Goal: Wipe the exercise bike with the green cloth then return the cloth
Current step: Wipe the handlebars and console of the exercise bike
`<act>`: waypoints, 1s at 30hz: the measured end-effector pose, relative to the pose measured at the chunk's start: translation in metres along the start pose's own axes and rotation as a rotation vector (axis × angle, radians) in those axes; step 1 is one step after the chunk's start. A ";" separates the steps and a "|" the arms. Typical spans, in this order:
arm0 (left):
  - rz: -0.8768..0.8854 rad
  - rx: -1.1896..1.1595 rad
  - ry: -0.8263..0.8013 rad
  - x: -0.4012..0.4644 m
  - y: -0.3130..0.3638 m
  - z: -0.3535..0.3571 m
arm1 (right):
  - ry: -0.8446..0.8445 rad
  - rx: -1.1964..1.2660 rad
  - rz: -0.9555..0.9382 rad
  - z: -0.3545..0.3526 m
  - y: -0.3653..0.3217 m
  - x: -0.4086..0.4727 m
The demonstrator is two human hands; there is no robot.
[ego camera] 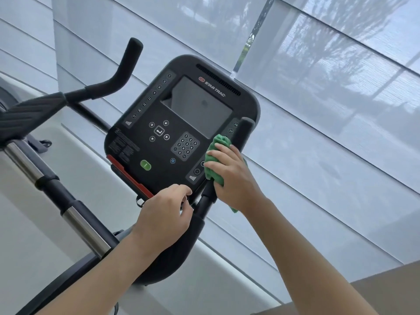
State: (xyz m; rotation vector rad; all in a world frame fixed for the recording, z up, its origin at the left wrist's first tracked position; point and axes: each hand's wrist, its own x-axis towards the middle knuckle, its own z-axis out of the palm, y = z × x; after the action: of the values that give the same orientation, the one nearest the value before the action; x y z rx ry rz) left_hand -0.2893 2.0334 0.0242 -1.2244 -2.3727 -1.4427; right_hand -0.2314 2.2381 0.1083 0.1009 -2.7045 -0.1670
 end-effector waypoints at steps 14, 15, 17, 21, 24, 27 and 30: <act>-0.043 0.129 -0.031 -0.016 -0.009 -0.008 | 0.021 0.527 0.287 0.006 -0.058 -0.042; -0.047 0.133 -0.044 -0.016 -0.008 -0.008 | 0.011 0.545 0.286 0.005 -0.065 -0.047; -0.053 0.121 -0.057 -0.016 -0.008 -0.009 | -0.012 0.582 0.281 0.007 -0.081 -0.060; -0.147 0.015 -0.005 -0.015 -0.013 -0.013 | 0.053 0.567 0.323 0.016 -0.109 -0.082; -0.150 -0.024 0.043 -0.014 -0.014 -0.015 | 0.102 0.587 0.376 0.015 -0.115 -0.081; -0.084 -0.021 0.058 -0.015 -0.010 -0.017 | 0.056 0.672 0.397 -0.001 -0.108 -0.083; -0.041 -0.037 0.057 -0.016 -0.012 -0.017 | 0.044 0.698 0.400 -0.023 -0.095 -0.089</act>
State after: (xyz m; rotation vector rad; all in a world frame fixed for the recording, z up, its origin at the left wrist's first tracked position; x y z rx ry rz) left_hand -0.2918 2.0079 0.0179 -1.1334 -2.3573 -1.5187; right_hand -0.1365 2.1501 0.0796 -0.2289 -2.5473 0.8803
